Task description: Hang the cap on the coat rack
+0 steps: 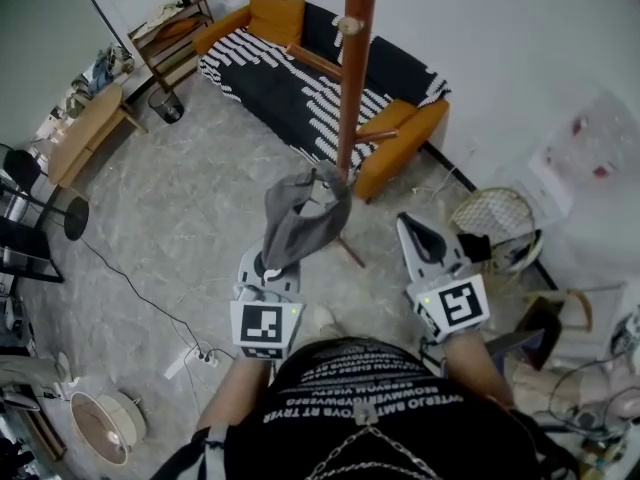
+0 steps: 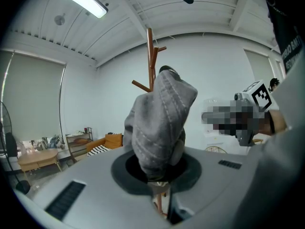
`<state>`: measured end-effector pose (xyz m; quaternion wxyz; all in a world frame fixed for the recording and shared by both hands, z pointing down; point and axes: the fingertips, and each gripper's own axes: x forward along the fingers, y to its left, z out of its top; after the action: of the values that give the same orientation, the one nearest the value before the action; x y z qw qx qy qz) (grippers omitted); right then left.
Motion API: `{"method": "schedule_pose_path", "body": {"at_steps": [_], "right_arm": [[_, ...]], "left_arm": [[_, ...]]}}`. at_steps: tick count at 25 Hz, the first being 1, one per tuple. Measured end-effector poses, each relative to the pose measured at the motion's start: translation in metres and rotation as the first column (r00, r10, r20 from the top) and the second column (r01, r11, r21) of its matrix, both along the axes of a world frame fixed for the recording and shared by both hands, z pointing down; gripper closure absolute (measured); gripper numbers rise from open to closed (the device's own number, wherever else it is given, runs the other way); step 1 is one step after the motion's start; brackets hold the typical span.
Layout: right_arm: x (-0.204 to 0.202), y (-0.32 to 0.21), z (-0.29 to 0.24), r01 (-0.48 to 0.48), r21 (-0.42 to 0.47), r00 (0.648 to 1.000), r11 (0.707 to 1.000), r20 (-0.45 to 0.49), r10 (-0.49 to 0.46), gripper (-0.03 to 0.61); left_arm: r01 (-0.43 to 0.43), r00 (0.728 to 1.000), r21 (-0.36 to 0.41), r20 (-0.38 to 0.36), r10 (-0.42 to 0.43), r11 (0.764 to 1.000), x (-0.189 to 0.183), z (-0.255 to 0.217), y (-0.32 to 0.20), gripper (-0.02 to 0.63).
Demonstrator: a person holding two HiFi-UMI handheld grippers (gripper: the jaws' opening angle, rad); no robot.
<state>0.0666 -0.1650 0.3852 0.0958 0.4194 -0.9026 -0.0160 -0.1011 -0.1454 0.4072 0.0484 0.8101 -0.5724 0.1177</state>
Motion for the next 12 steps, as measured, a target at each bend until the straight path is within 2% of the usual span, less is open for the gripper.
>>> {"method": "schedule_pose_path", "body": {"at_steps": [7, 12], "right_arm": [[-0.013, -0.011, -0.008, -0.024, 0.020, 1.000, 1.000, 0.013, 0.024, 0.575], [-0.019, -0.013, -0.014, -0.033, 0.054, 0.999, 0.998, 0.022, 0.032, 0.575]], "left_arm": [[-0.031, 0.999, 0.005, -0.015, 0.031, 1.000, -0.007, -0.002, -0.012, 0.597], [-0.072, 0.997, 0.010, 0.036, 0.072, 0.997, -0.010, 0.004, -0.017, 0.595]]}}
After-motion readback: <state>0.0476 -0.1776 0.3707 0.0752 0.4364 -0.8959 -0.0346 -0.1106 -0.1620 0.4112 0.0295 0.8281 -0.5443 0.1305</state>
